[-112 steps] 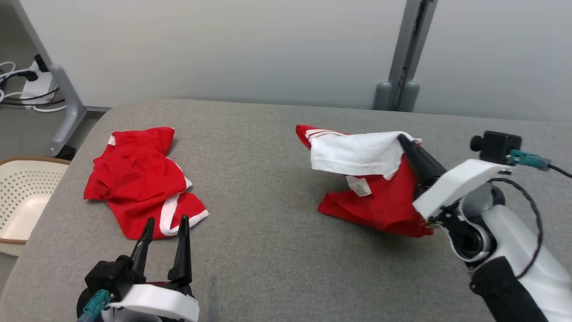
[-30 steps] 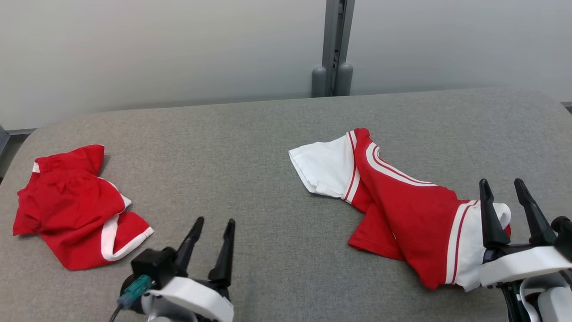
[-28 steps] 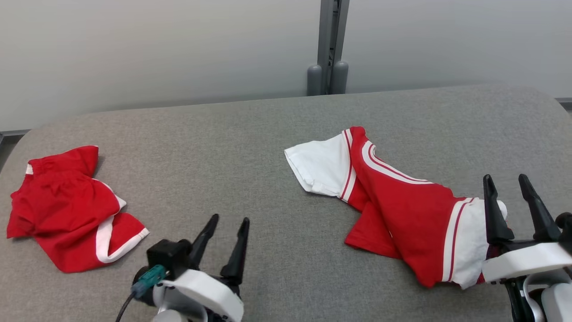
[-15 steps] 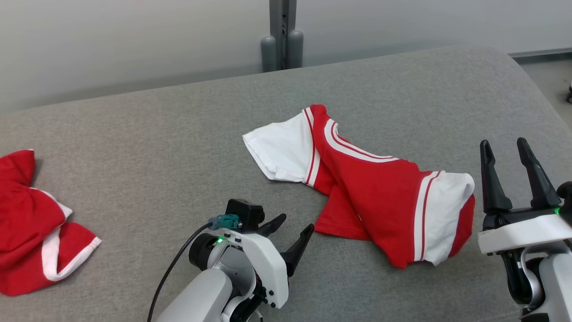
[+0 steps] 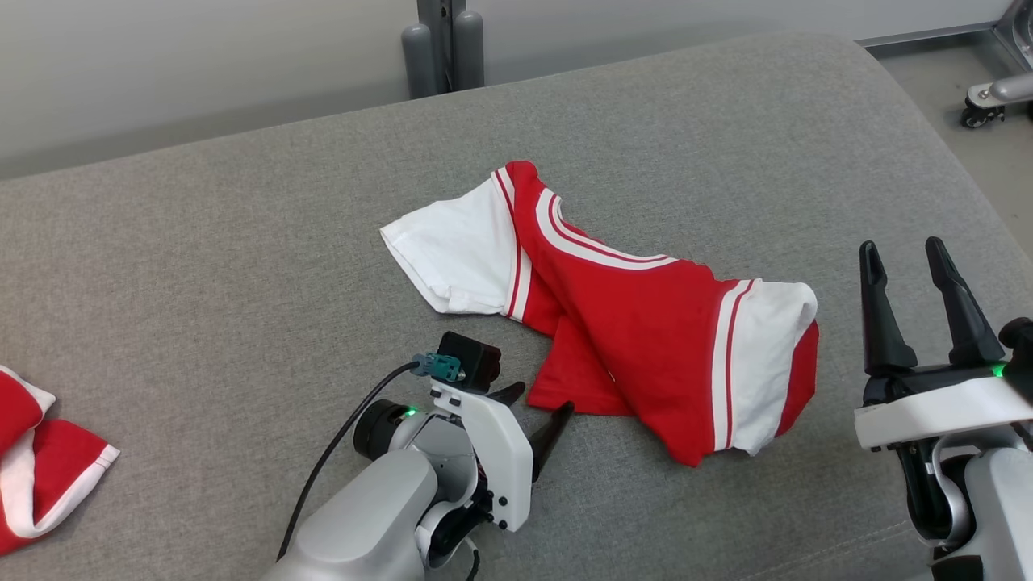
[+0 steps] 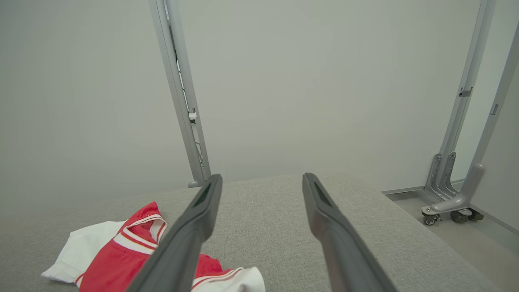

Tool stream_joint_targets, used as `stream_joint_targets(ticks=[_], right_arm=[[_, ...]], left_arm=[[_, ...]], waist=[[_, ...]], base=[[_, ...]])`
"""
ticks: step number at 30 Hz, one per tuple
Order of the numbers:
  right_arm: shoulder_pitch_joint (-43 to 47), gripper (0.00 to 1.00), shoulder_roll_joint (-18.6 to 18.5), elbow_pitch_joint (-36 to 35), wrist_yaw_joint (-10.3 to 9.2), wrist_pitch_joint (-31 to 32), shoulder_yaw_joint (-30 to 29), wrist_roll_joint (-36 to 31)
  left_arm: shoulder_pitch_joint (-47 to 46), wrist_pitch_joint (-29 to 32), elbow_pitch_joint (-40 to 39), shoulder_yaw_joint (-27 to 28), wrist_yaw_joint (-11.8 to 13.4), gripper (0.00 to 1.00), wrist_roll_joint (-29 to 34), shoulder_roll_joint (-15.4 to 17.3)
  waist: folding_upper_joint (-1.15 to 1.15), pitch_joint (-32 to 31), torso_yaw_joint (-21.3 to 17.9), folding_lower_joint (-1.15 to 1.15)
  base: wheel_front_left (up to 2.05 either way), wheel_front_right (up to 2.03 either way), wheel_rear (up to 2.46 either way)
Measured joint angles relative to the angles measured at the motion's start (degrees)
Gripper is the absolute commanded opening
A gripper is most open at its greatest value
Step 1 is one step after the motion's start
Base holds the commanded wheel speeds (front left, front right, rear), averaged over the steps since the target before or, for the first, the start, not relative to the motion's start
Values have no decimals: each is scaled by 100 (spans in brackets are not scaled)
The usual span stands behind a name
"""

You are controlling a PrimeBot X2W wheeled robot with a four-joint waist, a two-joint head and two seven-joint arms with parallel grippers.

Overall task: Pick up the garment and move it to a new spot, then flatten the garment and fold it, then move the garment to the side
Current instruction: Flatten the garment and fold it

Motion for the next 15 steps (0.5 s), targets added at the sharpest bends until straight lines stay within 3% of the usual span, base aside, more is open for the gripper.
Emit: stream_joint_targets(ticks=[8, 10, 11, 12, 15], right_arm=[[-51, 100, 26, 58, 0, -1, 130, 23], [-54, 100, 22, 69, 0, -1, 143, 35], [-57, 100, 22, 71, 0, -1, 155, 35], [-59, 100, 23, 77, 0, -1, 172, 36], [-92, 100, 25, 87, 0, -1, 202, 37]], left_arm=[[-312, -77, 426, -593, 63, 100, -619, 1], [-371, -54, 482, -773, 40, 75, -759, 0], [-417, -56, 501, -855, 38, 67, -815, 0], [-449, -68, 520, -927, 38, 67, -876, 0], [-545, -138, 557, -1134, 43, 76, -1063, 1]], waist=[[0, 21, 53, 0], [0, 28, 81, 0], [0, 34, 95, 0], [0, 40, 108, 0], [0, 51, 130, 0]], base=[[0, 0, 0], [0, 0, 0], [0, 0, 0], [0, 0, 0], [0, 0, 0]])
